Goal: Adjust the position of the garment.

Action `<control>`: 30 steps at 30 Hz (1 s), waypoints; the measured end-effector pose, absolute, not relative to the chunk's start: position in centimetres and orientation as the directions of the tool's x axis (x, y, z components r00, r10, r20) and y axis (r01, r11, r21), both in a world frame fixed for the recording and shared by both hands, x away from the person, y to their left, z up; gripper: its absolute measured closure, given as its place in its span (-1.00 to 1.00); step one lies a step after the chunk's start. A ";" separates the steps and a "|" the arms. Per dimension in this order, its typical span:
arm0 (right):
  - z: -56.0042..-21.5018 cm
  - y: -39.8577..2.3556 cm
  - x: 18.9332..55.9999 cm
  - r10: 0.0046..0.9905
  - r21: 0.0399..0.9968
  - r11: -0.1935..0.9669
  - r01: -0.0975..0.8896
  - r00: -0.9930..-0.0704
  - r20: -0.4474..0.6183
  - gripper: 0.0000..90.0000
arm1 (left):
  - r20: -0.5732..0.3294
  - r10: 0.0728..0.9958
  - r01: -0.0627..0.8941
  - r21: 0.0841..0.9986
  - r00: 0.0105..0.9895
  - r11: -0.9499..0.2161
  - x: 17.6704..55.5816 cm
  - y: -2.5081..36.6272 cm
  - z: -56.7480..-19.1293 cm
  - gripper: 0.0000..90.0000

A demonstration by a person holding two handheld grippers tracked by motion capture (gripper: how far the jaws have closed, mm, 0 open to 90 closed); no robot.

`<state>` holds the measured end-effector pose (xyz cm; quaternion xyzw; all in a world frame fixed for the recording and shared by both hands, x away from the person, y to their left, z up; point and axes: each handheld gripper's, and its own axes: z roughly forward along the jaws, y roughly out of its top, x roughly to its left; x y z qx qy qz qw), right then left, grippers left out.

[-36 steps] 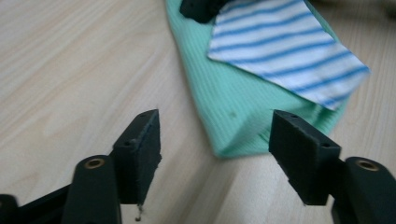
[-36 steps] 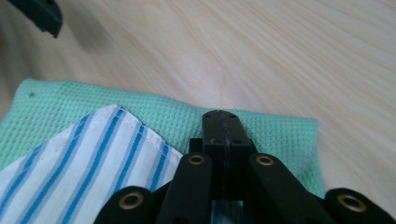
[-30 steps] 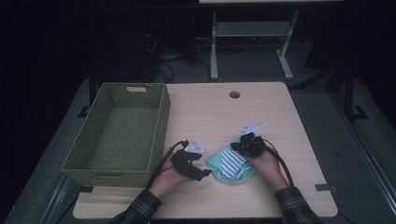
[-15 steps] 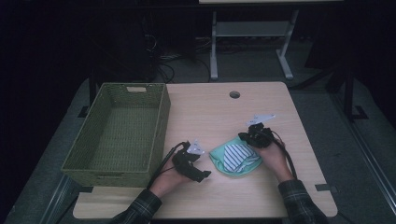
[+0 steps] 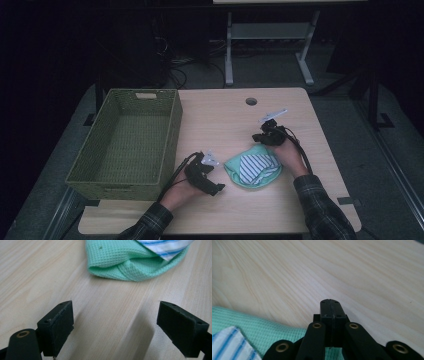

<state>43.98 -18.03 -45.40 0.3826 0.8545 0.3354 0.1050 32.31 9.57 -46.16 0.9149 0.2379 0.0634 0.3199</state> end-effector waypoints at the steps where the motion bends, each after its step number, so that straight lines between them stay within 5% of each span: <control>1: -45.6 -18.1 44.0 0.723 0.646 0.486 0.589 -0.686 0.080 1.00 | -0.033 0.475 0.394 0.612 0.879 -0.686 32.3 9.6 -46.2 -0.71; 30: -46.0 -22.7 40.3 0.691 0.634 0.511 0.580 -0.716 0.098 1.00 | -0.007 0.466 0.374 0.609 0.885 -0.700 32.1 9.3 -46.6 -0.73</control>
